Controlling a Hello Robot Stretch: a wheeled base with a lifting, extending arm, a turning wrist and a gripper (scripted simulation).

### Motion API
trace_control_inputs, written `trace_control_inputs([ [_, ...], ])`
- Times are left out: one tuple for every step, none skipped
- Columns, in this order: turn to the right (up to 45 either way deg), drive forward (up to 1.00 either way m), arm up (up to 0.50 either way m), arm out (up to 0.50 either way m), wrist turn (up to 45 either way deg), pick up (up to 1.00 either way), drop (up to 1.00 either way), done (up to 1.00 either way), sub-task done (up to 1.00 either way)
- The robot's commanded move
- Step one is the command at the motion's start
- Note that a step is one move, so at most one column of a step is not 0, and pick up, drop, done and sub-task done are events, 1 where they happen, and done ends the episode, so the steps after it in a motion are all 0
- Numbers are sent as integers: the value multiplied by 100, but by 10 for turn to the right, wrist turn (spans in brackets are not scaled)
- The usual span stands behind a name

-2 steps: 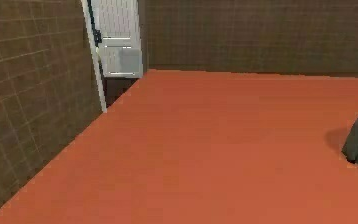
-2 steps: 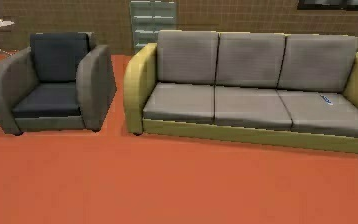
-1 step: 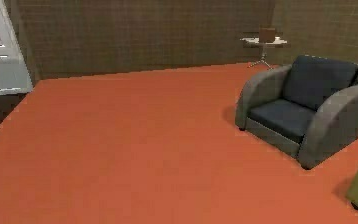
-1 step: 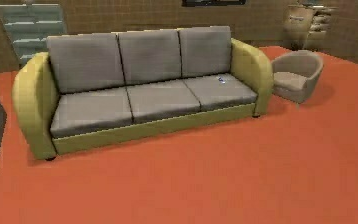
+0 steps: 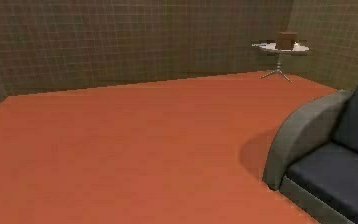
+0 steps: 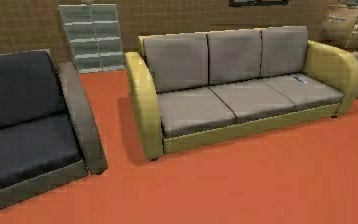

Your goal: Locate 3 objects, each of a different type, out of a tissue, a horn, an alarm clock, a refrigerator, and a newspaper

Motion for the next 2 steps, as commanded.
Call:
trace_control_inputs([
  [0,100,0,0,0,0,0,0,0],
  [60,0,0,0,0,0,0,0,0],
])
